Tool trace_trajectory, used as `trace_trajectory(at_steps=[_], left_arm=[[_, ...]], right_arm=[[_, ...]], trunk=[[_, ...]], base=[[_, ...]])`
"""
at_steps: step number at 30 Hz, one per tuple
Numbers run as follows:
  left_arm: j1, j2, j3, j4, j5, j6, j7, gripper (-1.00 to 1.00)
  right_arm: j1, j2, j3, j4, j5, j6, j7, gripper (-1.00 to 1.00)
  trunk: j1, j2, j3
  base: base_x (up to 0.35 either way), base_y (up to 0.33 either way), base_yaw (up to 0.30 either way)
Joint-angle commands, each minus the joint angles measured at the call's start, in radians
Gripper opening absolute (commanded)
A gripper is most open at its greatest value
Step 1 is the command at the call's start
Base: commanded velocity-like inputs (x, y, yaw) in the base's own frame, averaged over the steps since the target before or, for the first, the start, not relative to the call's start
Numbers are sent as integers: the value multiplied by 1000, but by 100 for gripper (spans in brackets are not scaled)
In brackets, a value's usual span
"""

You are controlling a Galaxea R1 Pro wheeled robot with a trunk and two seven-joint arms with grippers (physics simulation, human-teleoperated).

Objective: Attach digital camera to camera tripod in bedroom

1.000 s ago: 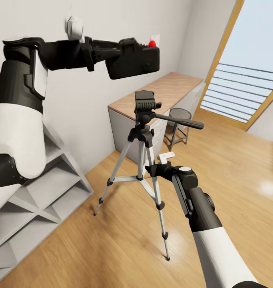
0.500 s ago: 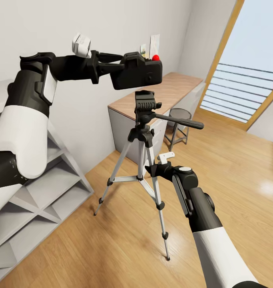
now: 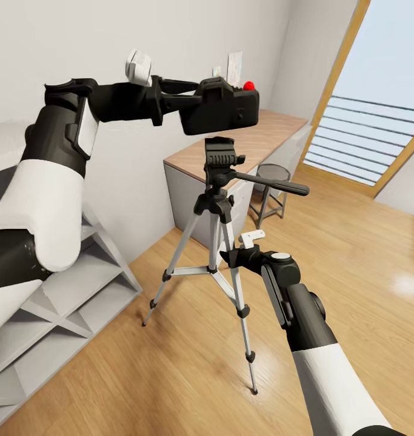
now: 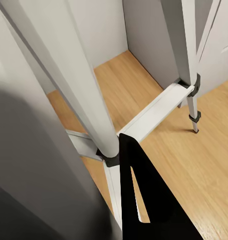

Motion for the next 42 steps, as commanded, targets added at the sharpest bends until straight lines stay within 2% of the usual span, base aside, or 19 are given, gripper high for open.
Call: trace_trajectory(at_steps=[1,5,6,7,10,12,15,23,25,34,42], left_arm=[[-1,-5,4,2,-5,8,-3,-100],[0,-17,4,11,-5,4,11,-100],[6,-11,-1,5,-10,12,7,-100],[9,-5,1,0,-16,20,3,-100],[9,-3,2,-17,-32,44,-10,-100],[8,0,4,-25,-23,38,-19,-100],[8,17,2,-42,-5,39,-32,-100],[8,63,-1,-87,-1,103,-63,-100],[8,67,-2,-98,1,116,-64,-100],[8,71,-2,-150,2,123,-66,-100],[8,61,-3,-138,3,123,-61,-100]], right_arm=[[0,0,-2,52,67,-4,6,-100],[0,0,-2,54,67,-4,6,-100],[-7,-6,-4,5,16,-1,5,-100],[-12,-4,-3,10,7,1,5,-100],[-23,-1,-3,27,20,3,5,-100],[-20,4,-3,30,21,7,5,-100],[-19,1,1,32,19,5,5,-100],[-19,-1,4,32,19,0,3,-100],[-19,-1,4,32,19,0,3,-100],[-19,-2,5,32,20,-1,5,-100],[-19,-3,5,32,19,-1,5,-100]], trunk=[[1,-1,-2],[1,-1,-2],[1,-1,-2],[1,-1,-2],[1,-1,-2],[1,-1,-2],[1,-1,-2],[1,-1,-2],[1,-1,-2],[1,-1,-2],[1,-1,-2]], base=[[0,0,0],[0,0,0],[0,0,0],[0,0,0],[0,0,0],[0,0,0],[0,0,0],[0,0,0],[0,0,0],[0,0,0],[0,0,0]])
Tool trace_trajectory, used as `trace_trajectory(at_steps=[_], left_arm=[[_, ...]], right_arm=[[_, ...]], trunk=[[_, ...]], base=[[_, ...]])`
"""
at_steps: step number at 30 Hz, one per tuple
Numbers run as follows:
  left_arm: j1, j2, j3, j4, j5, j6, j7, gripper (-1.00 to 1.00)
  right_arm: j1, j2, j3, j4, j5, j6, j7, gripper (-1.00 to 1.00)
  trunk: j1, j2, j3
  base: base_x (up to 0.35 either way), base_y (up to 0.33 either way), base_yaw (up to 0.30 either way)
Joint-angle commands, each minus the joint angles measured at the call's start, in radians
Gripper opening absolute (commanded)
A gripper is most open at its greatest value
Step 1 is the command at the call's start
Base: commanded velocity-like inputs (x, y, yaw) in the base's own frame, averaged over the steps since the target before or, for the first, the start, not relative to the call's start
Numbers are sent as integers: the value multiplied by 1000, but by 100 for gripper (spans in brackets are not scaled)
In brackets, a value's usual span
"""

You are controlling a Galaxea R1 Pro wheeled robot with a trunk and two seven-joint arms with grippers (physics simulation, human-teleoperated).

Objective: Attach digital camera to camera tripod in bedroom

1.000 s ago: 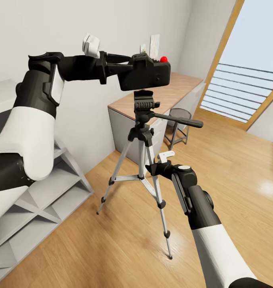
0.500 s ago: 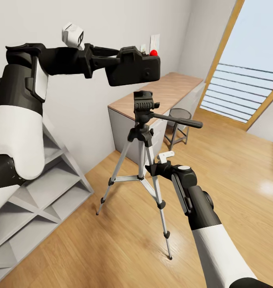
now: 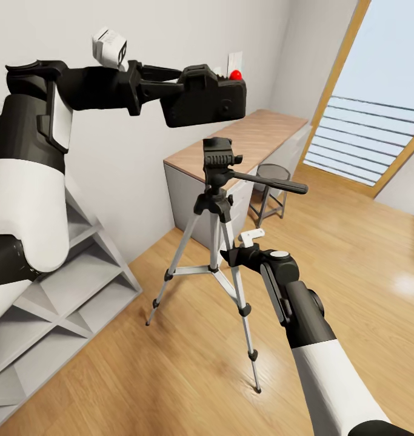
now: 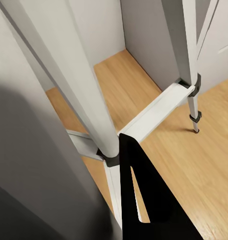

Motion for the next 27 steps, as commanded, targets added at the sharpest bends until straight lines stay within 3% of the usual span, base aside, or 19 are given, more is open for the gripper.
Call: trace_trajectory(at_steps=[1,10,12,13,27], left_arm=[[-1,-3,2,5,-4,8,-5,-100],[-1,-32,0,55,-12,-5,-1,-100],[-1,-34,0,66,-13,-6,-1,-100],[-1,-34,0,92,-13,-6,-2,-100],[-1,-32,0,92,-14,-8,-5,-100]], right_arm=[[0,0,0,5,12,5,8,-100],[0,0,0,5,12,5,8,-100],[0,0,0,5,12,5,8,-100],[0,0,0,52,12,5,8,-100],[0,-1,0,52,13,6,9,-100]], trunk=[[1,-2,-2],[1,-2,-2],[1,-2,-2],[1,-2,-2],[1,-2,-2]], base=[[0,0,0],[0,0,0],[0,0,0],[0,0,0],[0,0,0]])
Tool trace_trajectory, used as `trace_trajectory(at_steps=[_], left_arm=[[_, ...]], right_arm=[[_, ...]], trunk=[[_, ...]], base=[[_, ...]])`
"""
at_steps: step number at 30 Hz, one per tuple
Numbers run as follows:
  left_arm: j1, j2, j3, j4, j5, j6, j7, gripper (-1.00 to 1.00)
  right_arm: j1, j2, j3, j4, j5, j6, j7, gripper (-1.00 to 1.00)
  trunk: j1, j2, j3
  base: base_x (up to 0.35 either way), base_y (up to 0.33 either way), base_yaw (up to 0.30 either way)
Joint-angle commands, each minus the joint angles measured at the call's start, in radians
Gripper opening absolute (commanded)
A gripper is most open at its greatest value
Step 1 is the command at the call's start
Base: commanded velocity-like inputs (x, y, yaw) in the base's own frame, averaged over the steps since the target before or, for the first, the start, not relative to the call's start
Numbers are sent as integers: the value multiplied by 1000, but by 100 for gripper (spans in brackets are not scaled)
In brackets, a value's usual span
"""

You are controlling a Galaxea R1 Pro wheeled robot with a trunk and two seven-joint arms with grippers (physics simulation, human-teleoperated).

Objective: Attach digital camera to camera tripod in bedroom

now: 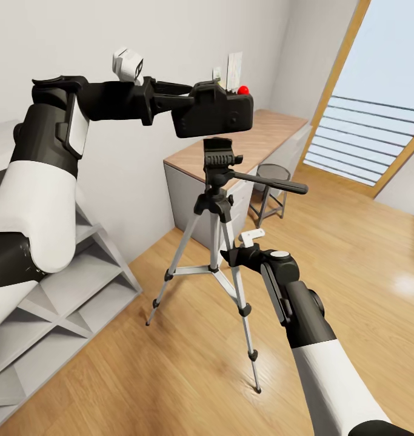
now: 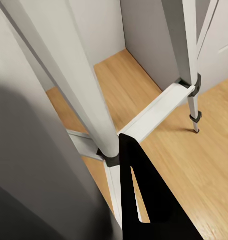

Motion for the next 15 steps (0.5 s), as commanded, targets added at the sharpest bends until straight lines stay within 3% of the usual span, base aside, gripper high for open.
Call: trace_trajectory(at_steps=[1,15], left_arm=[[-1,0,2,-1,-5,8,-8,-100],[-1,-10,1,13,-3,5,1,-100]], right_arm=[[0,0,0,52,14,5,8,-100],[0,0,0,52,14,5,8,-100]], trunk=[[1,-2,-2],[1,-2,-2]], base=[[0,0,0],[0,0,0]])
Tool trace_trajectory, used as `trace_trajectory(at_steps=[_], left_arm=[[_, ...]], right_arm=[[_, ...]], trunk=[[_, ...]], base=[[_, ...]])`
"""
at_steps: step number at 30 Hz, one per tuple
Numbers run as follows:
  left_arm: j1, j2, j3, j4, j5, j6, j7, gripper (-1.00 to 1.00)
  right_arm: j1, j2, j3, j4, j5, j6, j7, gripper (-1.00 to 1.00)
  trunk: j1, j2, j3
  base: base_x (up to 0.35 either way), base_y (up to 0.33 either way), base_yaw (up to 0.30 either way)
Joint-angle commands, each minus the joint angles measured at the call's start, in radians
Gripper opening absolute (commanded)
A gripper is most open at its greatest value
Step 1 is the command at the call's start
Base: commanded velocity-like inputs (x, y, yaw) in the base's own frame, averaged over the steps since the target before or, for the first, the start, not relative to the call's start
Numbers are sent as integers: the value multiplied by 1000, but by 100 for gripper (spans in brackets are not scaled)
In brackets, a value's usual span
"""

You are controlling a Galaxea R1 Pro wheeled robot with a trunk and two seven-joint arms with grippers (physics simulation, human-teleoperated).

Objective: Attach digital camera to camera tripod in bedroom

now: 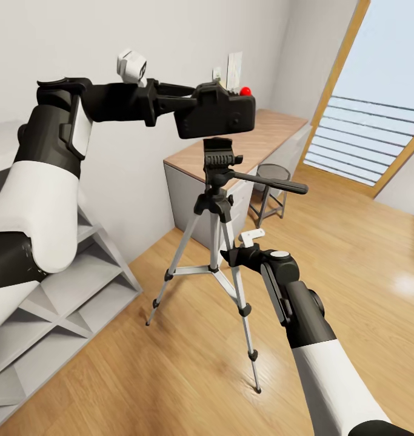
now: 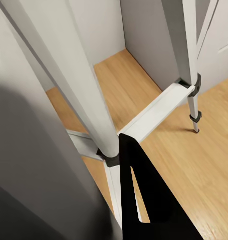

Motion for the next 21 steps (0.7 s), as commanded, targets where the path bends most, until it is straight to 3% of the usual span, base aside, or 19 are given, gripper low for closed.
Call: trace_trajectory(at_steps=[1,21], left_arm=[[-1,-2,4,2,-5,8,-6,-100],[-1,-4,4,3,-5,8,-2,-100]], right_arm=[[0,0,1,52,14,5,8,-100],[0,0,0,52,14,5,8,-100]], trunk=[[1,-2,-2],[1,-2,-2]], base=[[0,0,0],[0,0,0]])
